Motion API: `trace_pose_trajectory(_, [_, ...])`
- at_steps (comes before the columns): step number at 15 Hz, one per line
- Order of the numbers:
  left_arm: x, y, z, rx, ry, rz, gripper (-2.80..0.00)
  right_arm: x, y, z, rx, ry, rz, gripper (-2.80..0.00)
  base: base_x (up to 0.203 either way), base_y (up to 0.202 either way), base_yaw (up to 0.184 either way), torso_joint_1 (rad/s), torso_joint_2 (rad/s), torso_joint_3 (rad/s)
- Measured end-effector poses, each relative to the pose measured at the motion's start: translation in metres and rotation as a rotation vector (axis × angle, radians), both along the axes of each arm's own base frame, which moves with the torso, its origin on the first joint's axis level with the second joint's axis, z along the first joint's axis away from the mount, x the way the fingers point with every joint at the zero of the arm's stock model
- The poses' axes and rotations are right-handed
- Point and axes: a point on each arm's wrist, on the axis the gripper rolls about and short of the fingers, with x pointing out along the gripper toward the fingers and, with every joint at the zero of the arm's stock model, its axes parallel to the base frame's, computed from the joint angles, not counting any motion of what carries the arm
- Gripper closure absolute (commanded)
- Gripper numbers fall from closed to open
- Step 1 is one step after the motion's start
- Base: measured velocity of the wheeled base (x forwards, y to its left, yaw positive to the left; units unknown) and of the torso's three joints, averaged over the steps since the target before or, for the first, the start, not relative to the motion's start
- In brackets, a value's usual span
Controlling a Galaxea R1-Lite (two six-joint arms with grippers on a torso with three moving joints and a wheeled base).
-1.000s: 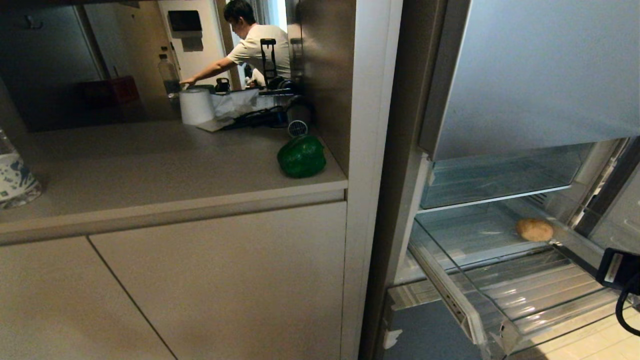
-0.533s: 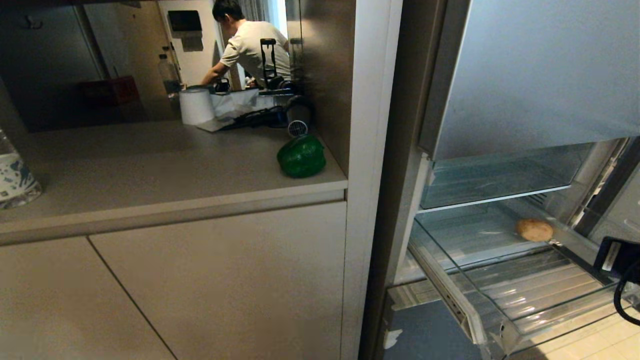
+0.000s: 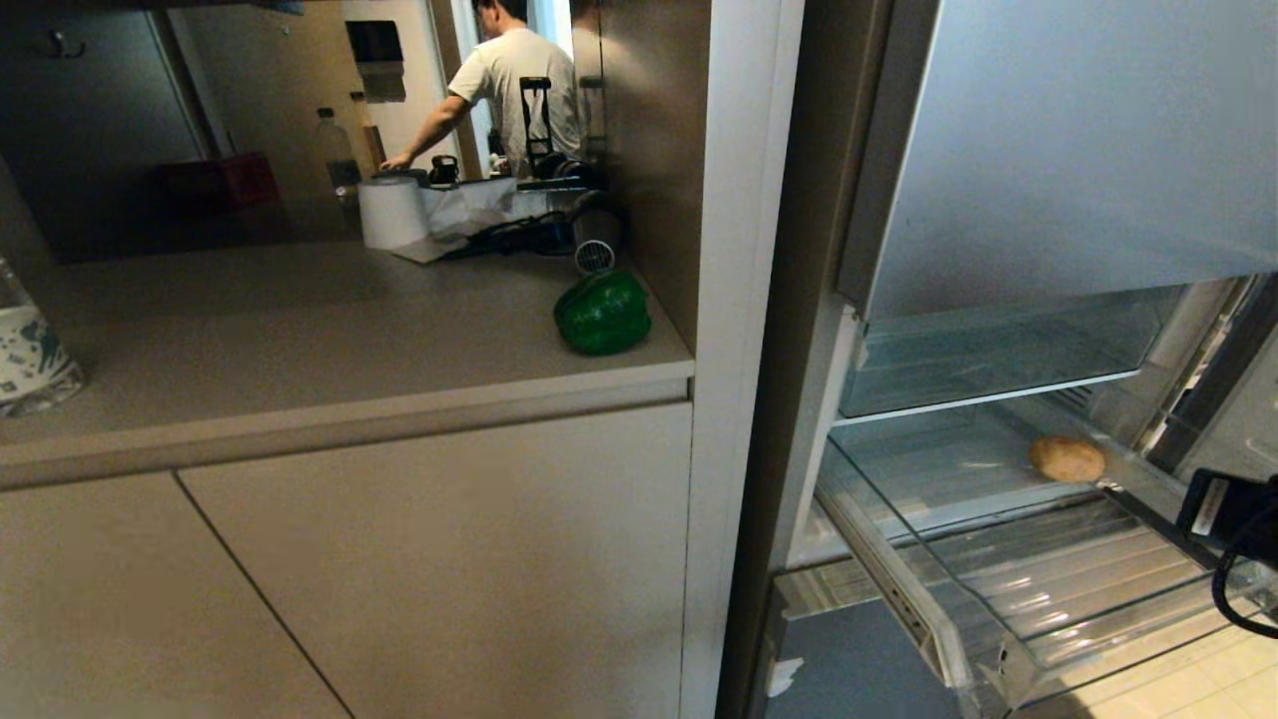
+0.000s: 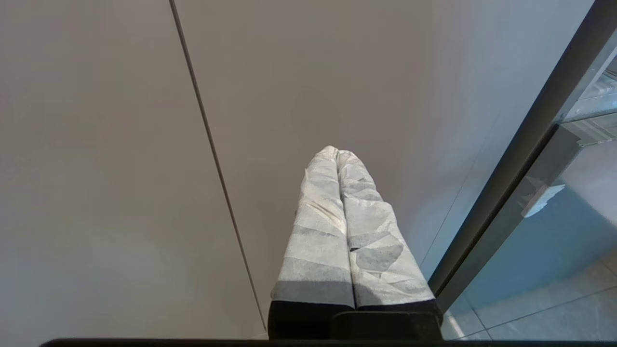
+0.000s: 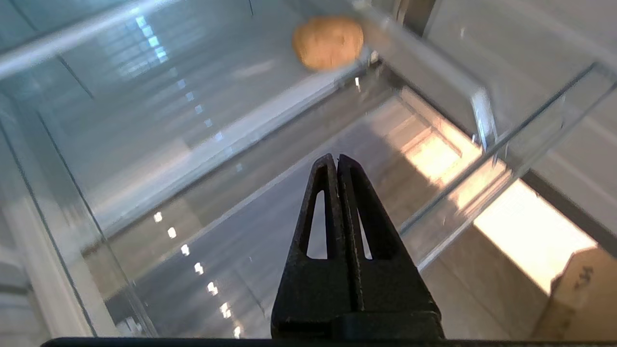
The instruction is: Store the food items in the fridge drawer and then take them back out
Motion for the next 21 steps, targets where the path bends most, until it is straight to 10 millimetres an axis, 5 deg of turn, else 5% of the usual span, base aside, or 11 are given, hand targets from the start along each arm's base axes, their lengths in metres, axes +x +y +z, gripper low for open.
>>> trace_pose_trajectory(21, [0.0,0.0,0.0,0.0,0.0,0.0,0.0,0.012,-0.01,-0.014,0.003,0.011,-0.038,0.0,0.0,0.0,0.0,0.0,0.0,0.0])
